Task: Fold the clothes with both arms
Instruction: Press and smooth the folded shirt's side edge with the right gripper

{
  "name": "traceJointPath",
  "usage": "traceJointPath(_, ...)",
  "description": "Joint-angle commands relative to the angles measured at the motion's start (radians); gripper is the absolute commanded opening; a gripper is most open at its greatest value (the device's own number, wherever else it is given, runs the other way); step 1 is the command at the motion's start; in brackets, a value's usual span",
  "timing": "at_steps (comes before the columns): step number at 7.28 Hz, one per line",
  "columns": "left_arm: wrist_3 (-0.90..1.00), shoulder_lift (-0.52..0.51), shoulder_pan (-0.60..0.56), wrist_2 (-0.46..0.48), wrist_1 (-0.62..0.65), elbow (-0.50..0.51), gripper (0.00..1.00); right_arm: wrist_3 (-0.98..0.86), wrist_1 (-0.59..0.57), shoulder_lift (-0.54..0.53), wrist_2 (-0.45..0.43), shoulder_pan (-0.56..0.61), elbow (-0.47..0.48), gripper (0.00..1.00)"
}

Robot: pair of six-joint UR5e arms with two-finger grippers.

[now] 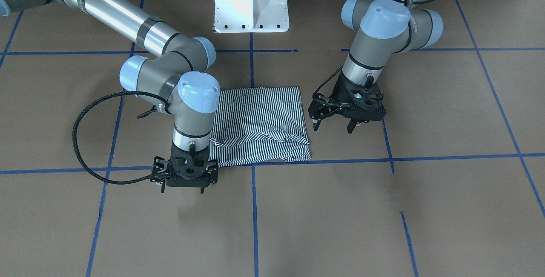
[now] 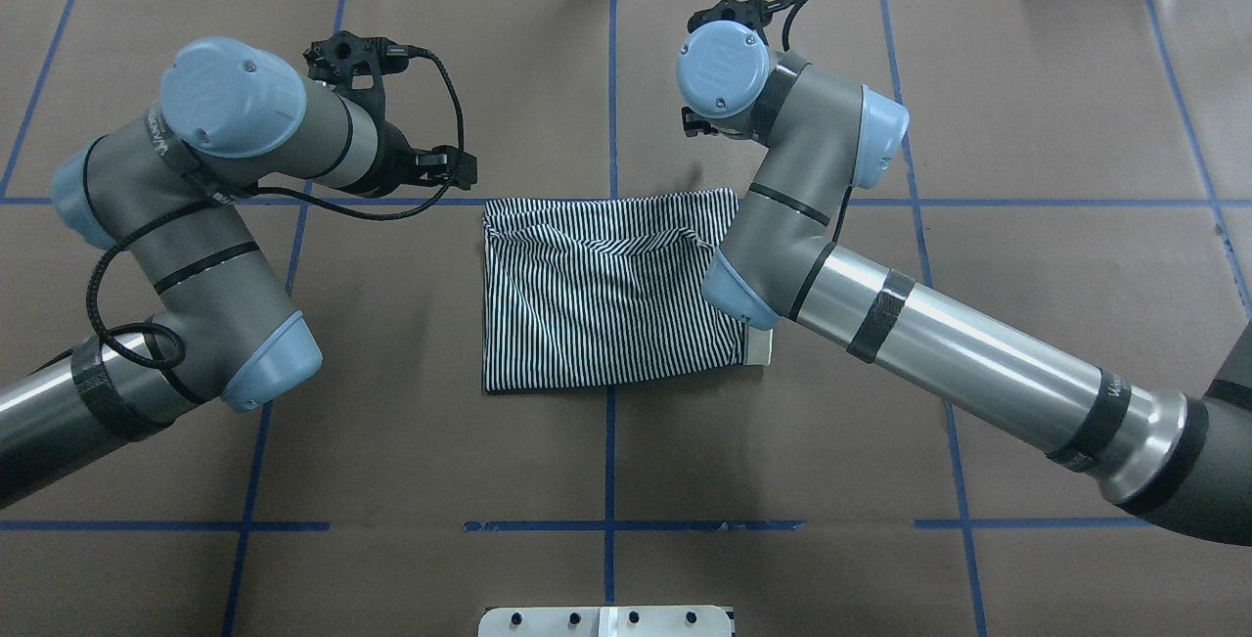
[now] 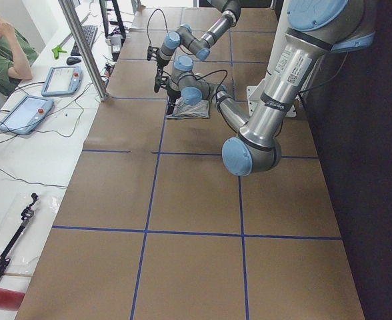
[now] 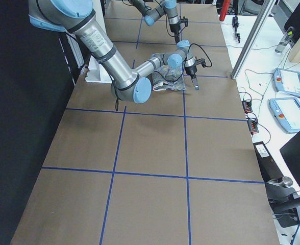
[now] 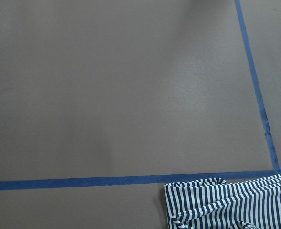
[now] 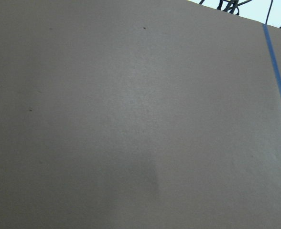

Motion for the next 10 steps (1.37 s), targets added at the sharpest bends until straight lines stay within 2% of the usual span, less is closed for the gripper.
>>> traceJointPath(1, 0.0, 0.002, 0.0, 0.0, -0.009, 0.001, 1.0, 0.136, 0.012, -0.005, 0.099, -0.036, 0.094, 1.0)
traceJointPath(2, 0.0, 0.0, 0.0, 0.0, -0.007, 0.001, 1.0, 0.211, 0.01, -0.01, 0.092, -0.076, 0.119, 1.0)
traceJointPath(3, 0.0, 0.0, 0.0, 0.001, -0.009, 0.001, 1.0, 0.263, 0.01, -0.016, 0.072, -0.102, 0.124, 0.85)
traceJointPath(4, -0.001, 0.0, 0.0, 0.0, -0.009, 0.001, 1.0, 0.264, 0.01, -0.029, 0.043, -0.125, 0.125, 0.56)
traceJointPath(5, -0.005, 0.0, 0.0, 0.001, -0.009, 0.001, 1.0, 0.264, 0.01, -0.042, 0.026, -0.136, 0.125, 0.36)
traceJointPath(10, -0.018, 0.0, 0.002, 0.0, -0.011, 0.004, 1.0, 0.264, -0.045, -0.074, 0.009, -0.16, 0.199, 0.37)
